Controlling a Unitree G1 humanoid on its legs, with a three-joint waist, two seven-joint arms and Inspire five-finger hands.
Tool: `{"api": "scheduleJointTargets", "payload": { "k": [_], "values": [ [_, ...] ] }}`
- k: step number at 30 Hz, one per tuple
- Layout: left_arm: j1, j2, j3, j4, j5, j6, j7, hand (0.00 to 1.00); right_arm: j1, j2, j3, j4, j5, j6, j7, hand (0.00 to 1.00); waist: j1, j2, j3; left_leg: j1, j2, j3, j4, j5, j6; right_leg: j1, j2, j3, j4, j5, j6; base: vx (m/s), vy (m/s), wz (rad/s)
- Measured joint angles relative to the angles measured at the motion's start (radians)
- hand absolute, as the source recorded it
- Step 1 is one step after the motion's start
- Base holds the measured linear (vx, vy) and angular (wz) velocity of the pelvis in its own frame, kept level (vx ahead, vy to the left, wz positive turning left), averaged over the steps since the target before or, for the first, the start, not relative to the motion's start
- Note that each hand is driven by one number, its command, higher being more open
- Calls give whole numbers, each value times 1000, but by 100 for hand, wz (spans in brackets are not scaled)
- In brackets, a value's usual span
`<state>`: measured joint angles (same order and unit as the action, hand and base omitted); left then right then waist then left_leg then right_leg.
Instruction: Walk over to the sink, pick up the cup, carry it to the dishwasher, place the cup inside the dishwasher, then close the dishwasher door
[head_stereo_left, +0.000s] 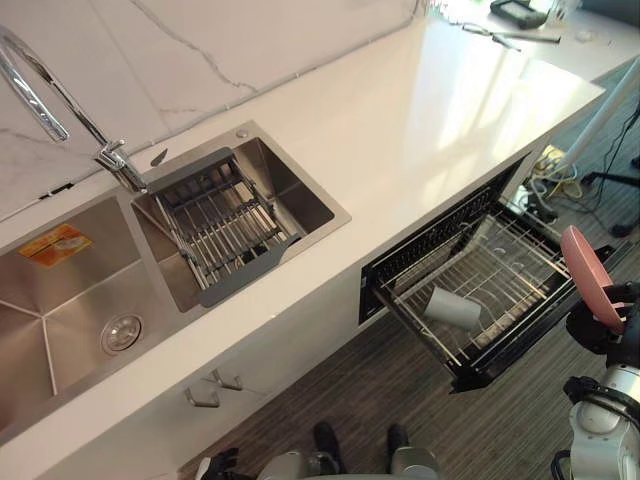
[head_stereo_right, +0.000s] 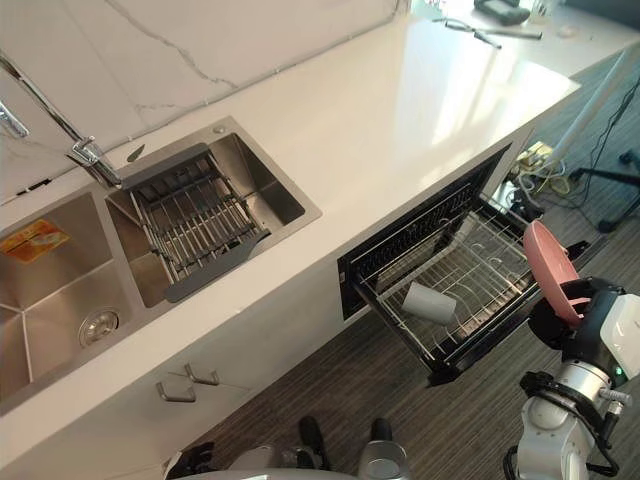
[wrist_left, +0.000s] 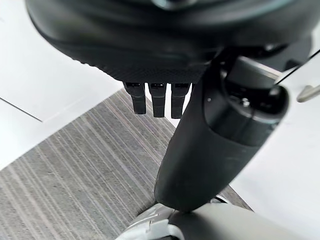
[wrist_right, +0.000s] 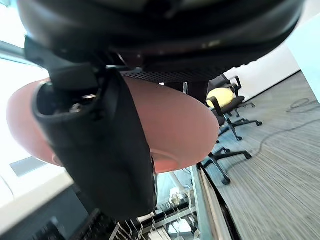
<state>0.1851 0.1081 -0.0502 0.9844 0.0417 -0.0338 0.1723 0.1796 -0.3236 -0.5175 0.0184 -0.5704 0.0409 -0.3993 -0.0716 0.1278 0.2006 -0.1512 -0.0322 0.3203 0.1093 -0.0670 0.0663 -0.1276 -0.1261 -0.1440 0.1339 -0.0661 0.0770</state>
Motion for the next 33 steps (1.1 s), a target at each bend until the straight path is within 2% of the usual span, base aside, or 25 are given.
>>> {"api": "scheduleJointTargets", "payload": {
  "k": [3, 8, 16, 20, 21, 24, 31, 32, 33],
  "values": [
    [-12, -7, 0, -9, -20, -8, 0, 90, -61, -47, 15, 64, 3, 0, 1, 30, 1, 15, 32, -24, 0, -2, 1, 20, 10, -40, -2, 3, 34, -10, -1, 7, -12, 0],
    [-21, -4, 1, -41, -43, -31, 1, 90, -159, -123, 55, 123, 39, 0, 1, 30, 2, 18, 97, -58, -1, -9, 25, 23, 10, -112, -15, 5, 154, -71, -11, 19, -51, 4],
    [-42, 3, 3, -46, -85, -52, 4, 90, -275, -154, 144, 218, 83, -4, 3, 30, 12, 1, 165, -107, -1, -15, 73, 22, 6, -191, -34, 6, 279, -133, -26, 4, -39, 5],
    [-59, 7, 4, -66, -101, -63, 4, 90, -349, -224, 218, 296, 118, -4, 9, 30, 23, 2, 209, -130, -1, -18, 78, 21, 5, -225, -39, 7, 311, -140, -31, -30, -10, 5],
    [-62, 7, 4, -72, -101, -66, 4, 90, -371, -236, 237, 316, 119, -5, 13, 30, 26, -7, 219, -144, -1, -18, 82, 22, 6, -242, -41, 7, 323, -142, -33, -41, -8, 6],
    [-67, 15, 4, -84, -102, -75, 4, 90, -434, -248, 279, 369, 136, -8, 26, 30, 31, -15, 235, -165, 0, -22, 98, 22, 6, -262, -44, 3, 341, -148, -38, -36, -18, 7],
    [-87, 18, 4, -85, -103, -81, 6, 90, -504, -264, 296, 412, 150, -7, 27, 30, 48, -13, 241, -197, -3, -22, 102, 25, 10, -298, -50, 4, 360, -150, -38, 0, 0, 1],
    [-87, 18, 3, -86, -104, -81, 9, 90, -513, -264, 301, 414, 151, -7, 25, 90, 51, -13, 241, -199, -4, -21, 101, 25, 10, -302, -51, 5, 360, -150, -38, 0, 0, 0],
    [-88, 18, 3, -88, -105, -82, 12, 90, -520, -264, 304, 414, 151, -7, 24, 90, 52, -13, 241, -202, -4, -20, 100, 25, 10, -305, -51, 6, 360, -150, -38, 42, 8, -2]
  ]
}}
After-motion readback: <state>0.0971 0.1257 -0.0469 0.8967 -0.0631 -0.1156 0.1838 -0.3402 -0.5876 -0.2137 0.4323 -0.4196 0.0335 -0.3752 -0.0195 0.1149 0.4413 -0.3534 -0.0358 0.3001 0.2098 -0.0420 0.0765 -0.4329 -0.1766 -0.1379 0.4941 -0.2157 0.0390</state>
